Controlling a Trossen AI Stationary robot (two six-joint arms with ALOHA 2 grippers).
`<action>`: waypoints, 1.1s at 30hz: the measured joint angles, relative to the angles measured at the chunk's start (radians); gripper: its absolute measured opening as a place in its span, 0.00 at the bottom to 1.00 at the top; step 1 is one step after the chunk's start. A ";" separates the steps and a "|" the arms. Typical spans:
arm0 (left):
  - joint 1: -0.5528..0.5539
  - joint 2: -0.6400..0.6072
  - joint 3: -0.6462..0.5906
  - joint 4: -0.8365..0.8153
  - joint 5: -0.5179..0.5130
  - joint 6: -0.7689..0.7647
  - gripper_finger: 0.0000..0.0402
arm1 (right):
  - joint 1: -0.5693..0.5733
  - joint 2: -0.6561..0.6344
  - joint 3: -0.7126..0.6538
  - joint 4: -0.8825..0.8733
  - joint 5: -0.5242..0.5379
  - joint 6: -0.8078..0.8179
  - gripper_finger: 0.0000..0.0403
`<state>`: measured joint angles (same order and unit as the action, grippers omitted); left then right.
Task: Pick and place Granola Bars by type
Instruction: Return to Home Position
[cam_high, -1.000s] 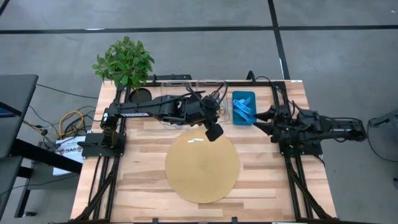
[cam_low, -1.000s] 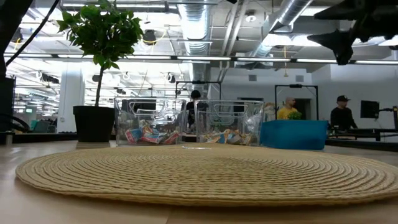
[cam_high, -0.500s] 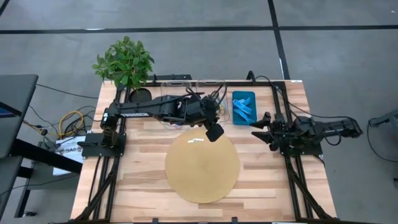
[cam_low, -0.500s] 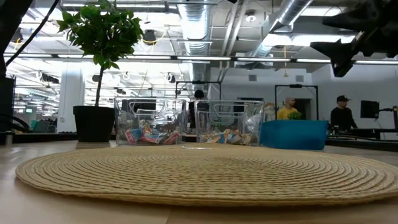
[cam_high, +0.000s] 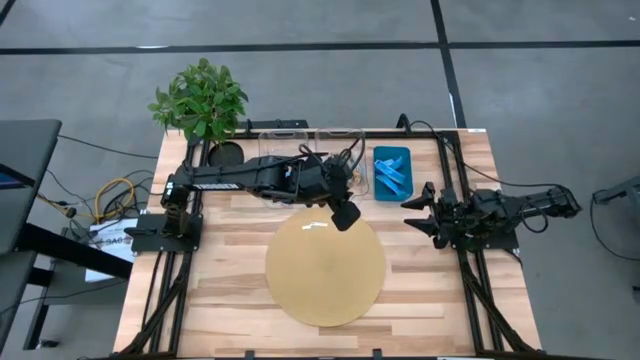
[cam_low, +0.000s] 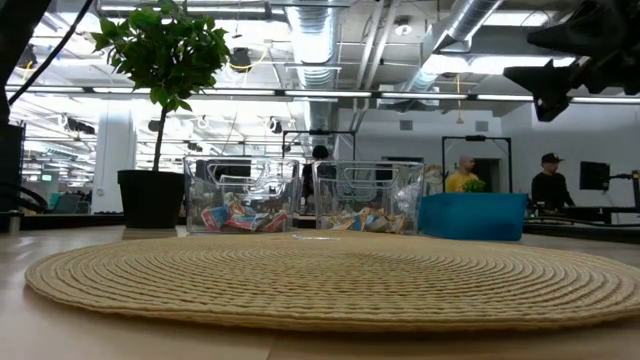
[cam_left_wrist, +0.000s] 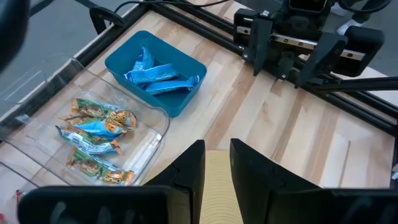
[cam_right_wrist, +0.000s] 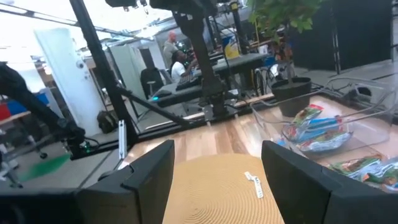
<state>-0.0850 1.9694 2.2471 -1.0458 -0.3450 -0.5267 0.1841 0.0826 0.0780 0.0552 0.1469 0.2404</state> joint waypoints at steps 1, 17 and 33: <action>-0.001 0.000 0.000 0.000 0.000 -0.004 0.17 | -0.001 0.000 0.000 0.002 0.002 -0.005 0.58; -0.018 0.000 0.000 0.000 -0.004 -0.015 0.17 | -0.001 0.000 -0.070 0.166 -0.022 -0.001 0.58; -0.019 0.000 0.000 0.004 0.010 0.059 0.17 | 0.000 0.002 -0.071 -0.020 -0.018 -0.047 0.58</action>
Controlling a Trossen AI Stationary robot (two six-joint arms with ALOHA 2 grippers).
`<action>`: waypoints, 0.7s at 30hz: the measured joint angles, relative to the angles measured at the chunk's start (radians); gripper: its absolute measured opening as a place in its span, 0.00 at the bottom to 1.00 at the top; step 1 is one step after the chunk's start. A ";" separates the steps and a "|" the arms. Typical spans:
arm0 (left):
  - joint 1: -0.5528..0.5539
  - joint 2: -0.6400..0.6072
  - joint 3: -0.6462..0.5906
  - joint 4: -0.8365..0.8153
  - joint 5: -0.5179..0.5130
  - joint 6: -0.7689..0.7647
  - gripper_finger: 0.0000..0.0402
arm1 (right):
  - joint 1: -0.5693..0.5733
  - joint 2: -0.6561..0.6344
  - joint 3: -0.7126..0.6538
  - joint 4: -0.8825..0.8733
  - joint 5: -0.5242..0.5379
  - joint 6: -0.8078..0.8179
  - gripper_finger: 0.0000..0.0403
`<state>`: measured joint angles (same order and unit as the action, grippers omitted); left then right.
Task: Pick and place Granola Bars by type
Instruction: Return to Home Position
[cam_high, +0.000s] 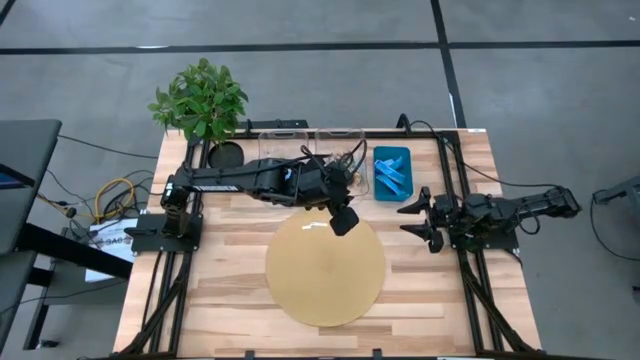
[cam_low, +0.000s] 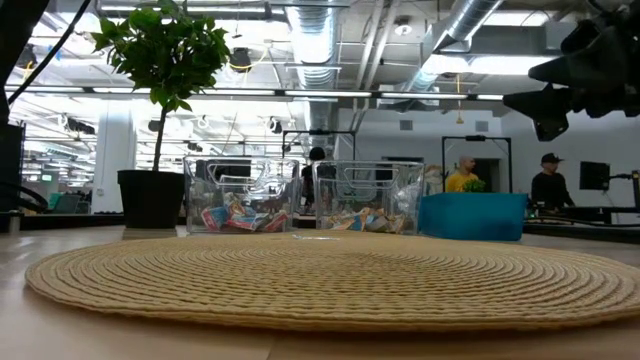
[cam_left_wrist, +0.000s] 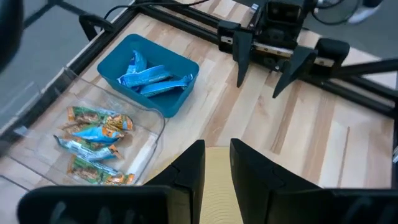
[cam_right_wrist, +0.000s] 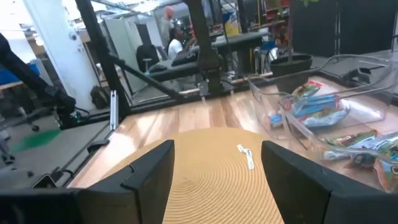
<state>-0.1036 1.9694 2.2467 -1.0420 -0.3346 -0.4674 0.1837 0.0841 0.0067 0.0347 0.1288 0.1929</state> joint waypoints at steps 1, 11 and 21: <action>0.000 0.000 0.000 0.000 0.000 0.016 0.17 | 0.000 0.000 0.000 0.001 0.000 0.000 0.58; 0.000 0.000 0.000 -0.044 -0.027 -0.038 0.17 | -0.001 0.000 0.000 0.001 0.001 0.000 0.58; -0.043 0.012 -0.011 -0.129 0.138 0.286 0.17 | -0.001 0.000 -0.001 0.001 0.001 -0.001 0.58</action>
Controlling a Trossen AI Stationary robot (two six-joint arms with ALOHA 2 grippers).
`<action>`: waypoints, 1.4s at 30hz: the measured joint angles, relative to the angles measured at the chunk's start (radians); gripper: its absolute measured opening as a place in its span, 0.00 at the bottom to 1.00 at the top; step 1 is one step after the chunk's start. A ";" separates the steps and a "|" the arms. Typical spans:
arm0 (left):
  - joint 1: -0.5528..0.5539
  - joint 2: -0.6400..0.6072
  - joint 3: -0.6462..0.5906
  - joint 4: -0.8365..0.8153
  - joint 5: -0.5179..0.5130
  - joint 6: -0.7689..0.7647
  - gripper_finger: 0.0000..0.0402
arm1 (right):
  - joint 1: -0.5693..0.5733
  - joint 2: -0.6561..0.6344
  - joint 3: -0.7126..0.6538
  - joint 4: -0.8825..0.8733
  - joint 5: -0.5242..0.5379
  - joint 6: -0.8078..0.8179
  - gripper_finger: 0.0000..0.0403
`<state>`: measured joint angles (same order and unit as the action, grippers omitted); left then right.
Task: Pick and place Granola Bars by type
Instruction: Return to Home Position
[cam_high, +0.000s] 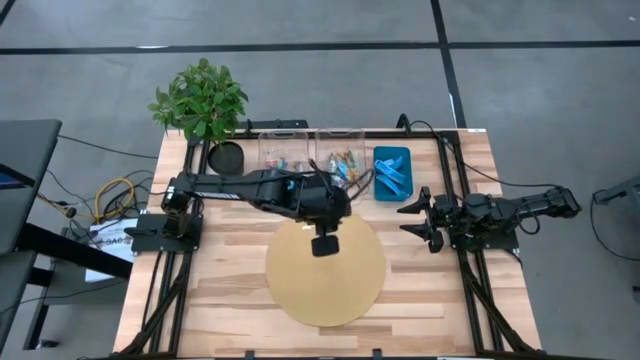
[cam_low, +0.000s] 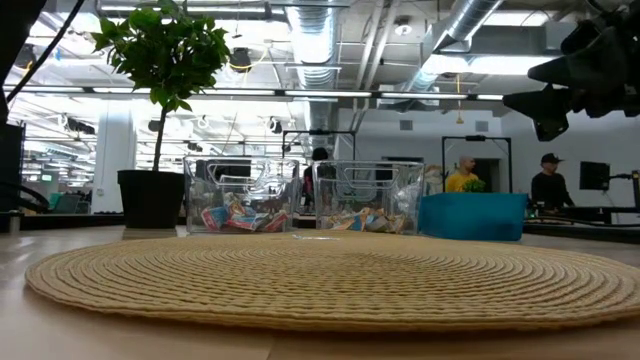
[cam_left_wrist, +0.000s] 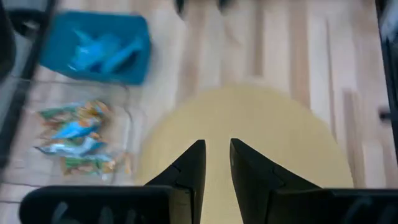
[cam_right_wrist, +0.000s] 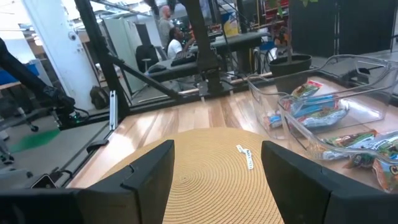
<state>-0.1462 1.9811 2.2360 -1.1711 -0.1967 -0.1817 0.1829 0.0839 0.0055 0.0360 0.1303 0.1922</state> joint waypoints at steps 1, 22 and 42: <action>0.000 0.003 -0.002 -0.018 0.024 0.016 0.17 | 0.000 0.000 0.000 0.000 0.000 0.000 0.58; -0.022 -0.432 -1.206 0.716 0.319 0.025 0.17 | 0.000 0.001 0.000 0.000 0.000 0.000 0.58; -0.090 -1.295 -1.897 0.924 0.194 -0.144 0.17 | 0.000 0.001 -0.001 0.000 0.000 0.000 0.58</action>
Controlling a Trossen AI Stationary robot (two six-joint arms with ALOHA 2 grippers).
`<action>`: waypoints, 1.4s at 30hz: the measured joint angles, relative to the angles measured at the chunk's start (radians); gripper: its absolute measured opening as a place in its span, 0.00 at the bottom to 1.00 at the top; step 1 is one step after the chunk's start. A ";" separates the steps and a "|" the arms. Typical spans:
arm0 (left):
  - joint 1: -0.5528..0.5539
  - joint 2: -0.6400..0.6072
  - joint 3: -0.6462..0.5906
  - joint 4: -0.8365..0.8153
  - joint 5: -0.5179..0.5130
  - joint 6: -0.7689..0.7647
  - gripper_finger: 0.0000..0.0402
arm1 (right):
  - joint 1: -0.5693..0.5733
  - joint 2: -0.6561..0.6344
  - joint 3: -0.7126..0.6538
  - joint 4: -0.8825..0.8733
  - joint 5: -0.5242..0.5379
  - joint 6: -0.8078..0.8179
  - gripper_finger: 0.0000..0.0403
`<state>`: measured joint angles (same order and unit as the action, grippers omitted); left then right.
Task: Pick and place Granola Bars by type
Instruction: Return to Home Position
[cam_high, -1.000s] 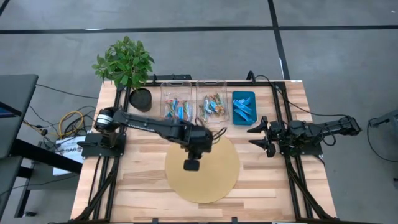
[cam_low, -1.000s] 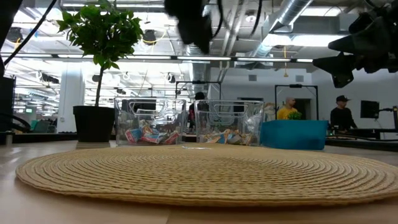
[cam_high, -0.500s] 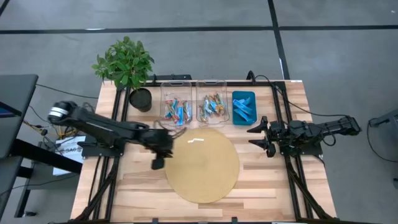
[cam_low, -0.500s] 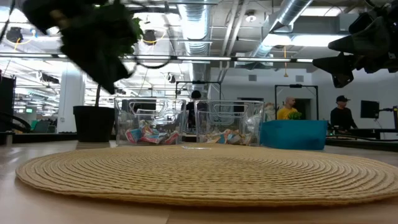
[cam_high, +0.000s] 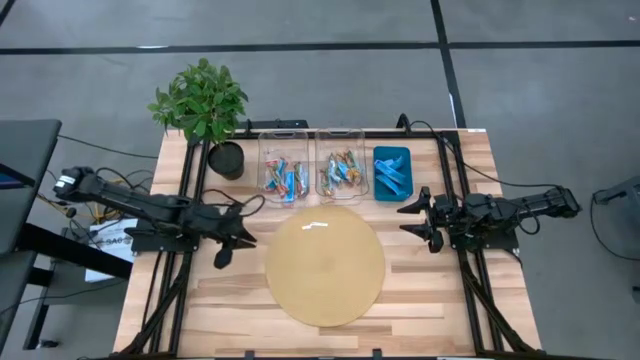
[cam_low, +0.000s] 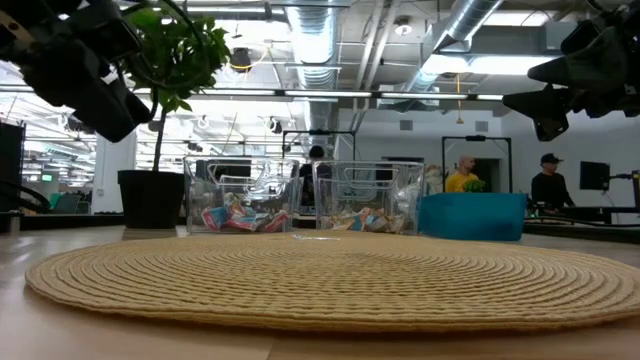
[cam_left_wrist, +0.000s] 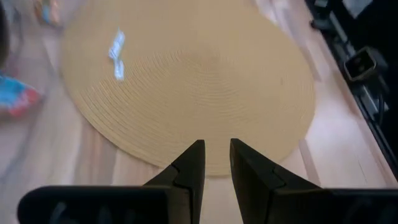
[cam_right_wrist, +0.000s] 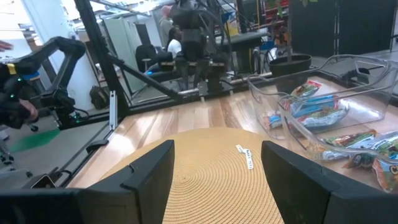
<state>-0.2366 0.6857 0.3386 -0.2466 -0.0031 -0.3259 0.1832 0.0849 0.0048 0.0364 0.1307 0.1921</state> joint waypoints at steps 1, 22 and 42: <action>-0.001 -0.022 -0.011 0.014 -0.008 0.007 0.17 | 0.000 0.000 0.000 0.000 0.000 0.000 0.58; -0.001 -0.420 -0.271 0.219 0.044 0.079 0.17 | 0.000 0.000 0.000 0.000 0.000 0.000 0.58; -0.001 -0.661 -0.328 0.281 -0.010 0.185 0.17 | 0.000 0.000 0.000 0.000 0.000 0.000 0.58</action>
<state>-0.2379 0.0246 0.0101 0.0341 -0.0135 -0.1405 0.1829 0.0849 0.0048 0.0364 0.1307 0.1924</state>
